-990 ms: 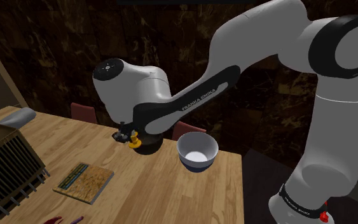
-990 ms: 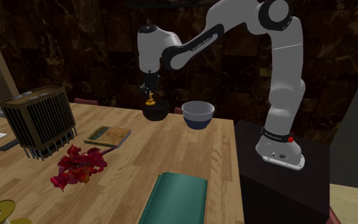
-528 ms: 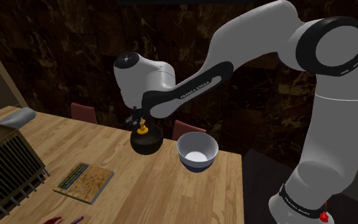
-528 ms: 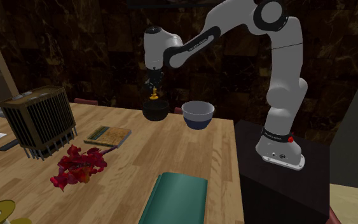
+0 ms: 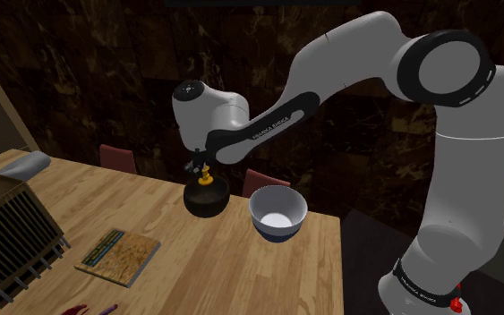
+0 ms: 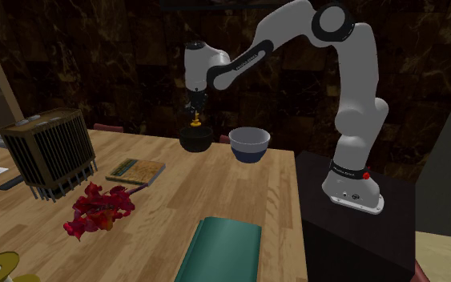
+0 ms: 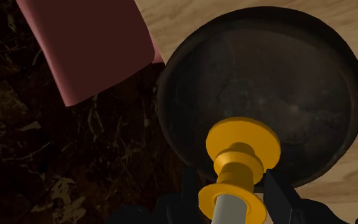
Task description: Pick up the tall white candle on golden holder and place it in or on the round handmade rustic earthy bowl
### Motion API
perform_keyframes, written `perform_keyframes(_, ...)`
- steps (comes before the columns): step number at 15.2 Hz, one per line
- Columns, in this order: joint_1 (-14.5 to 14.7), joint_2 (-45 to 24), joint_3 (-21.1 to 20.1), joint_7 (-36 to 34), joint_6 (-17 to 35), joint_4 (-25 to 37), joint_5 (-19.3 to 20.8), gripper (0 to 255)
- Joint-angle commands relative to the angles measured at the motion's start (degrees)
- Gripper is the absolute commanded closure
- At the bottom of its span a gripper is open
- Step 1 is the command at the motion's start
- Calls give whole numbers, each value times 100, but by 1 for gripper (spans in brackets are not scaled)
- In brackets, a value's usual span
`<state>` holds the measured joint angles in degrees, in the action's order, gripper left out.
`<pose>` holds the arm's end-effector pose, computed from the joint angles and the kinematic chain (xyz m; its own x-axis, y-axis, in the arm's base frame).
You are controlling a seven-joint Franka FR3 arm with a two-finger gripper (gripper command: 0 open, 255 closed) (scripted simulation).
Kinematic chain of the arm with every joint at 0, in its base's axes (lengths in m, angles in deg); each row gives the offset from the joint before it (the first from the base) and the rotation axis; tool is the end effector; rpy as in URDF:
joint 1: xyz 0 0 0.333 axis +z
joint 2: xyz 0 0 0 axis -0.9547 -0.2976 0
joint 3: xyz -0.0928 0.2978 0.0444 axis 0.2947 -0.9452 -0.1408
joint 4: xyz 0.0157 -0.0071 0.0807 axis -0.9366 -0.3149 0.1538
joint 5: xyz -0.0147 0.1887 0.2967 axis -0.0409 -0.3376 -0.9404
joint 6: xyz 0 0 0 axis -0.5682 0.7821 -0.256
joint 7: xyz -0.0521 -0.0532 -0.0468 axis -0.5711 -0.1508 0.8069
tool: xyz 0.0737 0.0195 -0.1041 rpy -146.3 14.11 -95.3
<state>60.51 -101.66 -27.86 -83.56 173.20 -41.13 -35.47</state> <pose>0.5773 0.1952 0.3890 0.9510 0.0589 0.3036 -0.0184 -0.9692 0.2457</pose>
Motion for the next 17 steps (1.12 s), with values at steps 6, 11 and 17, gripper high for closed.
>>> perform_keyframes(6,70,-213,114,-249,254,-133,269,255)
perform_keyframes(11,70,-213,114,-249,254,-133,269,255)
perform_keyframes(17,70,-213,114,-249,253,-132,268,0)
